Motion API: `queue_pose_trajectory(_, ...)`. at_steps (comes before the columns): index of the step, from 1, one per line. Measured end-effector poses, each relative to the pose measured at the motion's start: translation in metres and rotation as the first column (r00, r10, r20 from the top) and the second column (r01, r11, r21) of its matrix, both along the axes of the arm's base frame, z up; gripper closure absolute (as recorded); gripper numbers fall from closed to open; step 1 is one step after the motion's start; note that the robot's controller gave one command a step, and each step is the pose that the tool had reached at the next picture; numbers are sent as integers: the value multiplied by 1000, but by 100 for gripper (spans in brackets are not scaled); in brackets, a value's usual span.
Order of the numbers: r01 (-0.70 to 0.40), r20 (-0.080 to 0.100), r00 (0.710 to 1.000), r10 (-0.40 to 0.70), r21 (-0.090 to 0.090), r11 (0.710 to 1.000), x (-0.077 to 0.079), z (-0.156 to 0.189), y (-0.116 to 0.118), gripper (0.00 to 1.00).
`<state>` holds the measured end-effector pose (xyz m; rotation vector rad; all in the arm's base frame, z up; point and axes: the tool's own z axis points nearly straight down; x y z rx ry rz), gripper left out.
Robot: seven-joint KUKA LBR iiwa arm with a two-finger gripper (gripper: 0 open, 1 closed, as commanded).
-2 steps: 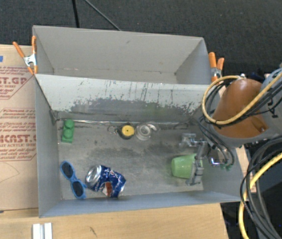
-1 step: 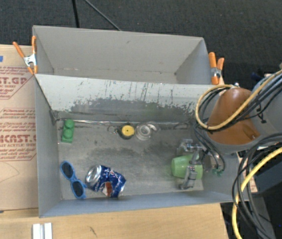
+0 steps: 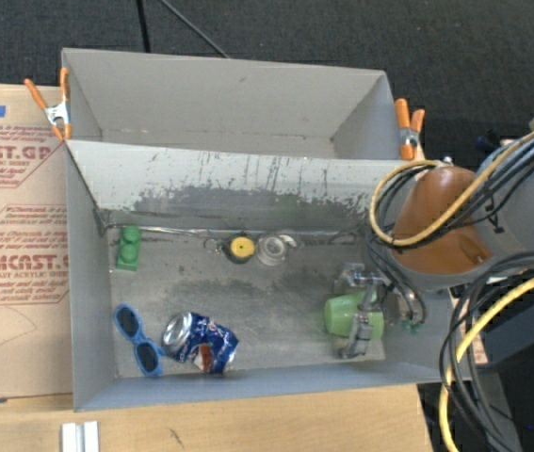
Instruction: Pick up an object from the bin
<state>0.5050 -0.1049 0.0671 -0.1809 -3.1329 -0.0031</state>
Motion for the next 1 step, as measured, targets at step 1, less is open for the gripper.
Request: queue_pose_trajectory(1, 0, 2, 1000, 0, 0, 1000, 1, 1, 0, 100)
